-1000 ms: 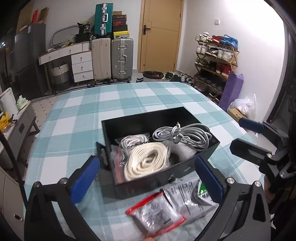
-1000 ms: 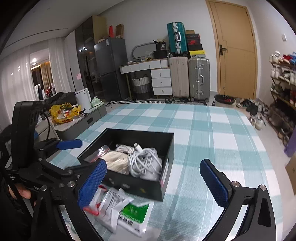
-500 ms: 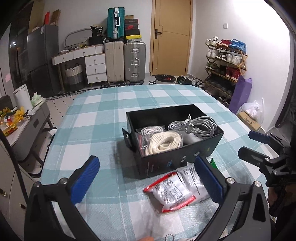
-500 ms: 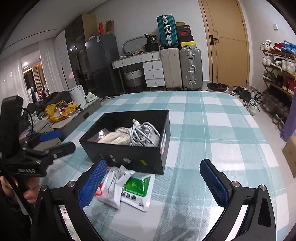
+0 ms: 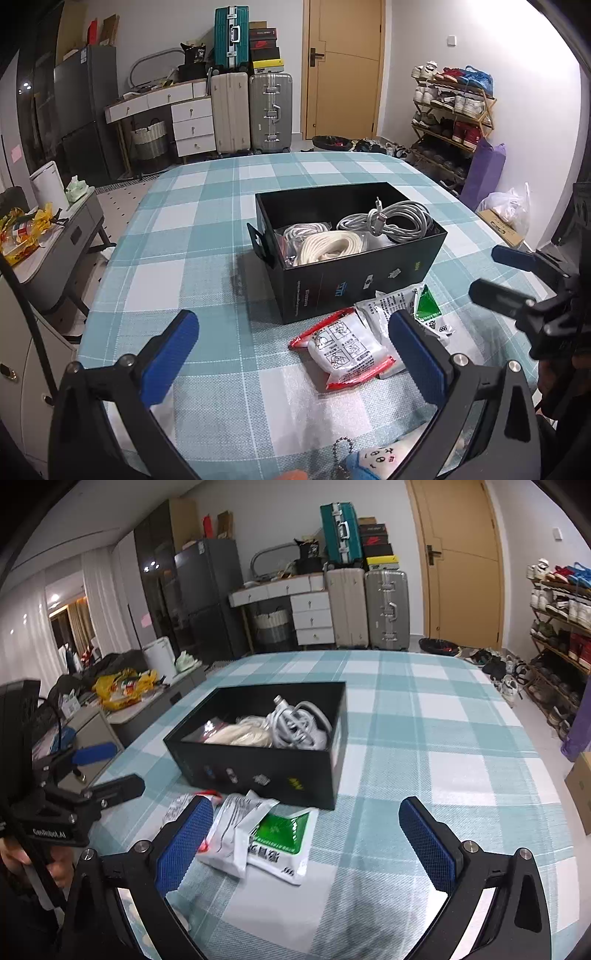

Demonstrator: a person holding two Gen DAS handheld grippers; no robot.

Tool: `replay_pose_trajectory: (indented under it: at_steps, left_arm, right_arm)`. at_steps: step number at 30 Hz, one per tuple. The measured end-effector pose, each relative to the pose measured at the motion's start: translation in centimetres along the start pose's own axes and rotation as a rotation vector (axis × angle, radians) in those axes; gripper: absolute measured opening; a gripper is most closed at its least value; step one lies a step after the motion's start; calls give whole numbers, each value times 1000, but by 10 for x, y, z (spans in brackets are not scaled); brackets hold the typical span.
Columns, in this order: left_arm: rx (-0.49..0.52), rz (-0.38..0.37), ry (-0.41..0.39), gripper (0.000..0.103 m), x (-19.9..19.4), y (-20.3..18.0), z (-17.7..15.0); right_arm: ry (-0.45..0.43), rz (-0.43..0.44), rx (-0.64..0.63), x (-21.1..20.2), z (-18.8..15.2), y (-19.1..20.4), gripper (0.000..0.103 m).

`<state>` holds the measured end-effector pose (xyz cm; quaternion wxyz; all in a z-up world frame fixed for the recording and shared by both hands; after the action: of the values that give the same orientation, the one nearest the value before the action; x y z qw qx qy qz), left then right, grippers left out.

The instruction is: Organize soft objects

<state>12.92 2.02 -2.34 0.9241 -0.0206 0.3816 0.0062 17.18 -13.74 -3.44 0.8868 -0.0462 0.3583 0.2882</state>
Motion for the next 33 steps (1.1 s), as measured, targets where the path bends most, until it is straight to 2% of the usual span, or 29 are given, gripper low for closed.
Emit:
replay_pose_trajectory:
  at_steps: [6,13,23,29,33]
  left_arm:
    - [-5,-3,4,103,-1,1,-1]
    - [-8,-1,23,103,3,4,-1]
    - [-44,-36,95,103,27,2,-12]
    - [-80,-79,155,103,45,-1,-19]
    - [-76,-79,173,103,50,-4,-24]
  right_arm:
    - [19,30,-63,1,-5,18,102]
    - [71,1,-33,14,-13,7,102]
    - [164,-72,19,35,-27,-16,102]
    - [215,-79,14,50,-32,-19,102]
    - [237,-71,2,58,-35,-16,102]
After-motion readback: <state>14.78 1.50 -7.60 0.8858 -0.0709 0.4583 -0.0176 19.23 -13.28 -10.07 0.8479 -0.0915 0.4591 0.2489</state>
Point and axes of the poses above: each gripper's, at about its wrist camera, not at the fingertips, and x roughly the way its jaws point, y to its left, z to its top, the point moved 8 cm from there along x, roughly the way its jaws point, and after that the axes turned 4 degrees about y, right-handed, at the moved point
